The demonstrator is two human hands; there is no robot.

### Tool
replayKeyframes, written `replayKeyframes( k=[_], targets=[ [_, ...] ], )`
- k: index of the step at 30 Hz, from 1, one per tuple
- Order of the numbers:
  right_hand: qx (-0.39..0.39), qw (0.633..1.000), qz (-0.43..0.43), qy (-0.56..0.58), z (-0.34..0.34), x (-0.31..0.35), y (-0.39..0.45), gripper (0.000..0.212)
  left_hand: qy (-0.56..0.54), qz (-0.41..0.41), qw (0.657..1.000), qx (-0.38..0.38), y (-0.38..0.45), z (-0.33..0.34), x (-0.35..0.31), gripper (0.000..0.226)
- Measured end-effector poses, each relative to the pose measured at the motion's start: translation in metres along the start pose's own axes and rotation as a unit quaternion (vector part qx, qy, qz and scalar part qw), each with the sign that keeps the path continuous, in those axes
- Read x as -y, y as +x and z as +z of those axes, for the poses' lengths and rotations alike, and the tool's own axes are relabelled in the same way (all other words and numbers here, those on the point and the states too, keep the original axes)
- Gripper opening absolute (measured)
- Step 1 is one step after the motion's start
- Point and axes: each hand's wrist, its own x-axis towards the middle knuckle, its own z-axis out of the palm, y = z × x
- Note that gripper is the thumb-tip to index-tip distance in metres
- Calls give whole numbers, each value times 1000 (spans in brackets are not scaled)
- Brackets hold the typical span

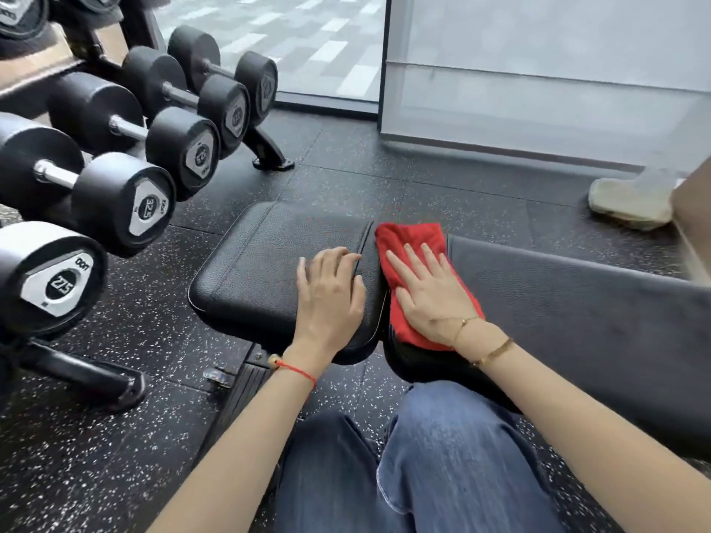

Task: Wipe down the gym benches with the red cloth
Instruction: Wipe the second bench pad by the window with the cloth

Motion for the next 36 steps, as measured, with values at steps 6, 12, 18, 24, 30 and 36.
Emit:
replayKeyframes(
  k=[6, 12, 18, 24, 30, 36],
  targets=[
    [-6, 1000, 6, 4, 1, -20, -7, 59, 33, 0, 999, 31, 4, 16, -19, 41],
    [1, 996, 88, 17, -7, -30, 47, 57, 45, 3, 999, 27, 3, 17, -16, 40],
    [-33, 999, 1, 34, 2, -30, -53, 61, 47, 10, 999, 21, 2, 17, -15, 41],
    [-22, 989, 144, 3, -7, -84, -71, 59, 36, 13, 999, 24, 1, 16, -14, 41],
    [-23, 987, 157, 10, -7, -79, -24, 57, 33, 15, 999, 17, 2, 15, -15, 41],
    [-34, 989, 145, 14, -6, -78, -25, 57, 27, 7, 999, 25, 1, 15, -18, 39]
  ],
)
